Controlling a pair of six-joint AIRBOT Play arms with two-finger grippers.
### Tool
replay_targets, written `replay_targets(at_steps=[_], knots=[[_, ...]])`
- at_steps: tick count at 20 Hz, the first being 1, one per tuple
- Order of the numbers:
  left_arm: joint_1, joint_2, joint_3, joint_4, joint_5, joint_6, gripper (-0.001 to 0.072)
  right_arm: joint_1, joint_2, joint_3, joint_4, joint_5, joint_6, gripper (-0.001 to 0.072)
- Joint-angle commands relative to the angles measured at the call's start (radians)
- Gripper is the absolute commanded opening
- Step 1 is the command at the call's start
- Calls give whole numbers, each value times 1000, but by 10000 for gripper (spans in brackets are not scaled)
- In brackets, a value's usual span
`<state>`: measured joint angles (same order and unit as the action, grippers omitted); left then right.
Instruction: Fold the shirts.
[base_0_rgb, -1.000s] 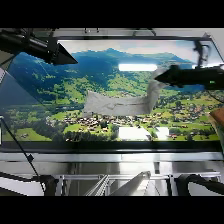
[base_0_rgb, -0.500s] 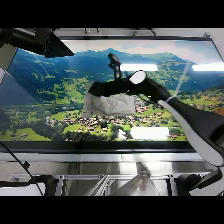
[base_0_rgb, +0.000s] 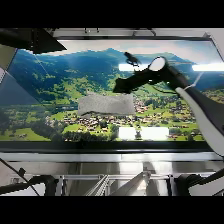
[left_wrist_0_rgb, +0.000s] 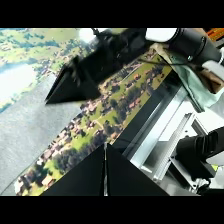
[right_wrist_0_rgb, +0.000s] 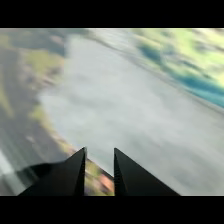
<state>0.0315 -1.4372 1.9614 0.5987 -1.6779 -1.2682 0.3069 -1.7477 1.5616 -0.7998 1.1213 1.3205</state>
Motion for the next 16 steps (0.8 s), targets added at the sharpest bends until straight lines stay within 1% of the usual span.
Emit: replay_targets(at_steps=[1, 2, 3, 5, 8, 9, 13, 16], knots=[[5, 80, -119, 4, 12, 12, 14, -178, 103, -95, -331, 137, 190, 264], [8, 103, -174, 4, 14, 12, 13, -226, 108, -136, -313, 136, 203, 545], [9, 122, -224, 5, 17, 12, 13, -259, 104, -170, -269, 132, 202, 704], [21, 152, -296, 3, 60, 12, 28, -283, 76, -220, -152, 102, 183, 708], [35, 182, -372, 3, 127, 11, 720, -237, 6, -232, -30, 63, 112, 708], [44, 193, -392, 2, 130, 11, 706, -208, -19, -232, -3, 39, 100, 708], [92, 204, -408, 2, 106, 11, 706, -117, -100, -232, 60, -42, 99, 708], [129, 204, -393, 1, 76, 11, 706, -99, -140, -232, 222, -45, 11, 687]])
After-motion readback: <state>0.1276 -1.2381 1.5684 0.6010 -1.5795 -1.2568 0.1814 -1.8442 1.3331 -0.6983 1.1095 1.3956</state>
